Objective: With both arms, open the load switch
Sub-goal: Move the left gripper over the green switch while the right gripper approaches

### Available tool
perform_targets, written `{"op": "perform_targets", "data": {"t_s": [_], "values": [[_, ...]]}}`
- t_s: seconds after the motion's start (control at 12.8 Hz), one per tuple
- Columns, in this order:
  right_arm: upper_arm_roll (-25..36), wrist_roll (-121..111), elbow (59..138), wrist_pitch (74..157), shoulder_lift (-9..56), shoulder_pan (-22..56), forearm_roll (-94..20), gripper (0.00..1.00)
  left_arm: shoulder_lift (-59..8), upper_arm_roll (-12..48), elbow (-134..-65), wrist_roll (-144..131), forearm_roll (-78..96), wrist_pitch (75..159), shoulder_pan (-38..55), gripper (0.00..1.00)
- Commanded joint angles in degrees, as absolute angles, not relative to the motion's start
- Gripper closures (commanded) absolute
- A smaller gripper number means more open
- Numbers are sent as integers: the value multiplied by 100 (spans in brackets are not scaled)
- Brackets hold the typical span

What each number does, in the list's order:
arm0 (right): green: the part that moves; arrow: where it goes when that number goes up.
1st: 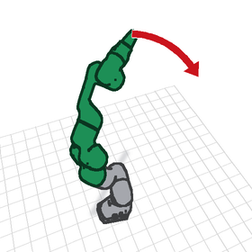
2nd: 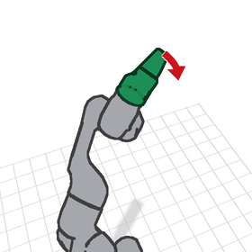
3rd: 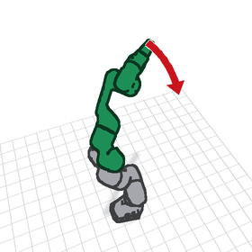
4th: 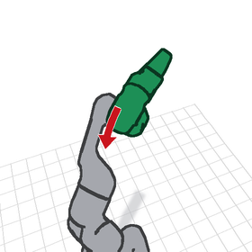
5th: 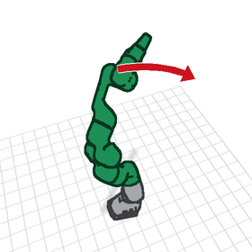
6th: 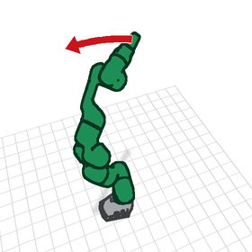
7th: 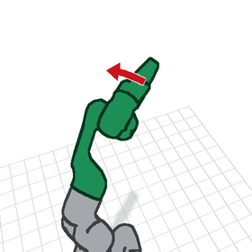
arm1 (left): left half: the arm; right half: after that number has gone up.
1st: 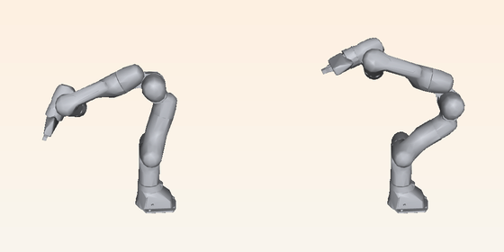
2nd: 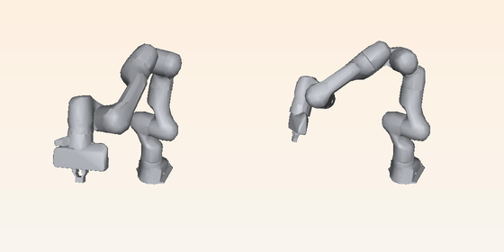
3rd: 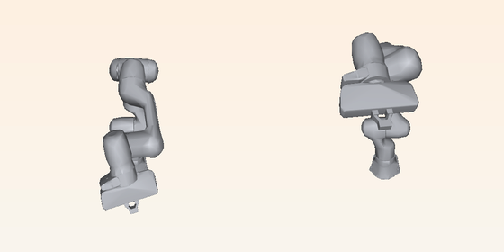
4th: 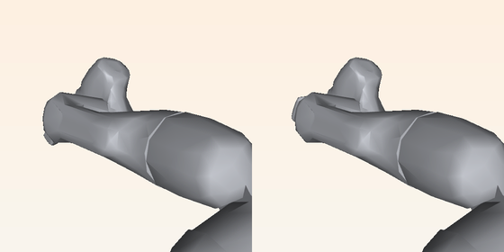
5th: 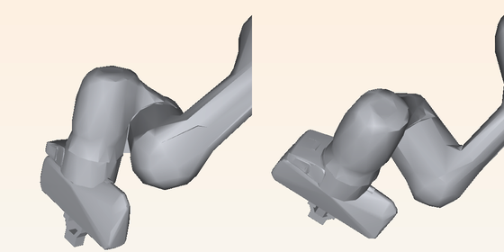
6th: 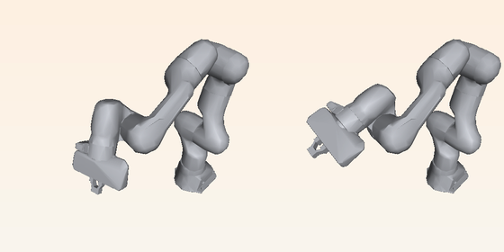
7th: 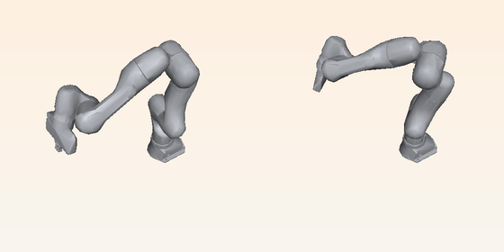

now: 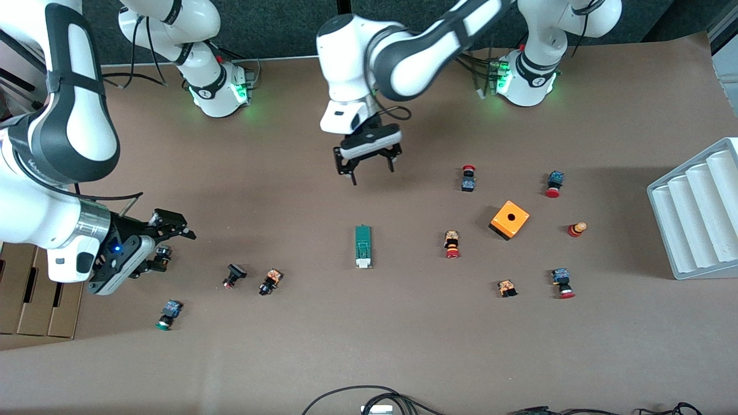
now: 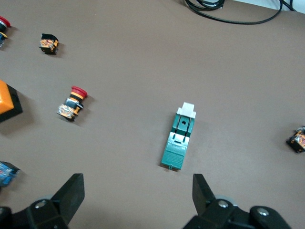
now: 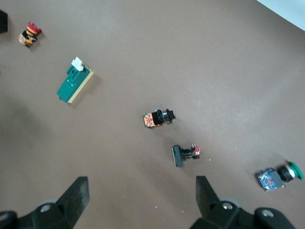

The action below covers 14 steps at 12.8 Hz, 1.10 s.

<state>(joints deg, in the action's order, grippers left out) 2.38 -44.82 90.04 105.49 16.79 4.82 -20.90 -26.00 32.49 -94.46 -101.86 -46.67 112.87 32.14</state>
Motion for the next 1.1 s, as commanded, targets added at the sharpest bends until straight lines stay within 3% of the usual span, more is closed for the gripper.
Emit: {"op": "perform_targets", "data": {"t_s": [0.0, 1.02], "values": [[237, -4746, 8868, 10582, 1837, 457, -2312, 0, -2926, 3208, -9640, -10783, -5569, 11312, 3488, 0], [202, -4851, 8851, 10986, 2276, 1020, -2311, 1, -4710, 3164, -9906, -13902, -9657, 11111, 3893, 0]]}}
